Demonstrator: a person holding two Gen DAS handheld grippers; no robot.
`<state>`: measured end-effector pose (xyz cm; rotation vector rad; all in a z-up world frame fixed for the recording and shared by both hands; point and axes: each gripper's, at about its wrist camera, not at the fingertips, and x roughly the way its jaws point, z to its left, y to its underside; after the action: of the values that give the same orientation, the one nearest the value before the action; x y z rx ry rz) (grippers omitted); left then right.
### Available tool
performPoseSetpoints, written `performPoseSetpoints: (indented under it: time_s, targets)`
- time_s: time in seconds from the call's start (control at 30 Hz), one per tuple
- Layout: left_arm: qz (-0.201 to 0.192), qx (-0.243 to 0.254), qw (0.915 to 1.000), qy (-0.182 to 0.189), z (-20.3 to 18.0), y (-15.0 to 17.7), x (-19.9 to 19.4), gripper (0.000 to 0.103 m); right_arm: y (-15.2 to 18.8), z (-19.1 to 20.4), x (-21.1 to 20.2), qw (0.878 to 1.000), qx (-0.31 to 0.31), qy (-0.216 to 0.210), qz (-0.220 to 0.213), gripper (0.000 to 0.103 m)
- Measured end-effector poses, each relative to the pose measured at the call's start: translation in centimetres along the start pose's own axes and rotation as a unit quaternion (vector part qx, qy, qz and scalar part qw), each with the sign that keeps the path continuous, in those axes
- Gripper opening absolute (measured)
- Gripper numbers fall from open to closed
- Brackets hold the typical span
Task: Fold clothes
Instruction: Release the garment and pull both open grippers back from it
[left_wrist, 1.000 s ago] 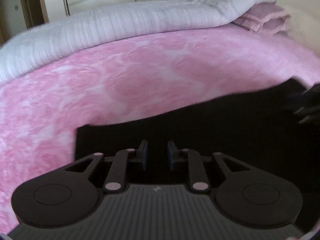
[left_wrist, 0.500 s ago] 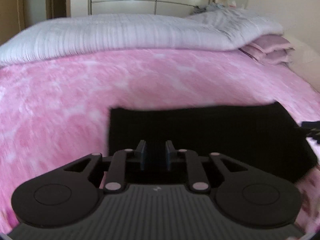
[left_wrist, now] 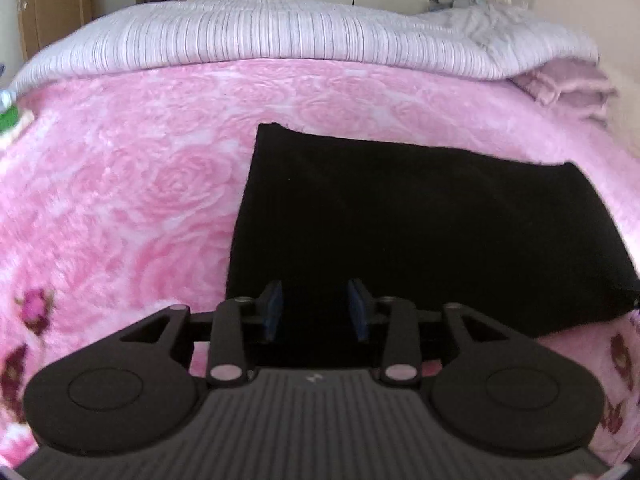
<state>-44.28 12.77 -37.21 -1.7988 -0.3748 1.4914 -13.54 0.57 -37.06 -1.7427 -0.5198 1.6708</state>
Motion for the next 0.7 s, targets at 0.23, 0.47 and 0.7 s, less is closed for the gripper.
performPoseSetpoints:
  time_s: [0.23,0.47,0.7]
  targets:
    - [0.036,0.045,0.9983,-0.011,-2.9,-1.4,-3.2,0.031,-1.6,3.0,-4.0,0.995,0.101,0.022,-0.002,0.052]
    - [0.044,0.029,0.9984,-0.02,-3.5,0.0,-8.0,0.037,-0.7,6.7,-8.0,0.992,0.125,0.023,0.027,0.053]
    - [0.013,0.006,0.9994,-0.032,-4.6,3.0,-15.3,0.038,0.8,8.4,-12.3,0.997,0.068,0.026,0.029,0.053]
